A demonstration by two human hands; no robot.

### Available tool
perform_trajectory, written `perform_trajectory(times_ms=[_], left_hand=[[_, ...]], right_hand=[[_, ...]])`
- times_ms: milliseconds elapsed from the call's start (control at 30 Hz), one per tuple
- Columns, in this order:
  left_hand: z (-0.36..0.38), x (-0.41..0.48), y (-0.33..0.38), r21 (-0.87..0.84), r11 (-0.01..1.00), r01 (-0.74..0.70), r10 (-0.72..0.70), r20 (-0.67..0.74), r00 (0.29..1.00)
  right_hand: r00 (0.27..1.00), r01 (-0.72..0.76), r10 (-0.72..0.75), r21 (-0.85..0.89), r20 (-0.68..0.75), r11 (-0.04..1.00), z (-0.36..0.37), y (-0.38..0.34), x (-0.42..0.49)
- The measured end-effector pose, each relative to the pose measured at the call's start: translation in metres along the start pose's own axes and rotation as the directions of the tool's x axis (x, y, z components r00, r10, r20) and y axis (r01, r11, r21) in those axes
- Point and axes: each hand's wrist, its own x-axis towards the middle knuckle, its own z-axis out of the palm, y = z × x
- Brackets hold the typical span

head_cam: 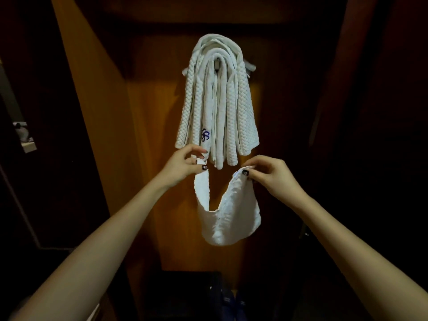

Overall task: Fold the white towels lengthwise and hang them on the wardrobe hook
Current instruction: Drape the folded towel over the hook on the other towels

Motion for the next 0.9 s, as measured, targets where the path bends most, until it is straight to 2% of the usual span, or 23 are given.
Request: perform_trajectory(times_ms=[133,300,433,667,767,900], left_hand=[[0.018,-0.001,0.004,-0.138,0.990,-0.004,-0.007,-0.080,0.997],[0.029,-0.006,0.010,-0.264,0.963,0.047,-0.058,-0.034,0.998],[0.036,-0.006,0.014,-0.263,0.960,0.100,-0.094,0.034,0.995],[0.043,-0.006,0.018,-0.280,0.956,0.090,-0.066,0.092,0.994],[0.041,-0.005,0.019,-0.243,0.967,0.080,-0.053,0.116,0.992],[0.035,-0.007,0.016,-0.125,0.992,-0.001,0.021,0.156,0.988]], right_hand=[[0.998,0.037,-0.037,-0.012,-0.042,0.999,0.015,-0.004,0.001],[0.997,-0.006,0.010,0.054,-0.078,0.999,0.027,-0.003,-0.003],[0.993,0.036,-0.035,0.008,-0.110,0.999,0.034,-0.001,-0.005],[0.995,0.030,-0.028,0.012,-0.100,0.999,0.035,-0.001,-0.006],[0.994,0.017,-0.008,0.079,-0.109,0.997,0.037,-0.001,-0.008],[0.987,0.031,-0.021,0.062,-0.156,0.998,0.039,-0.001,-0.008]])
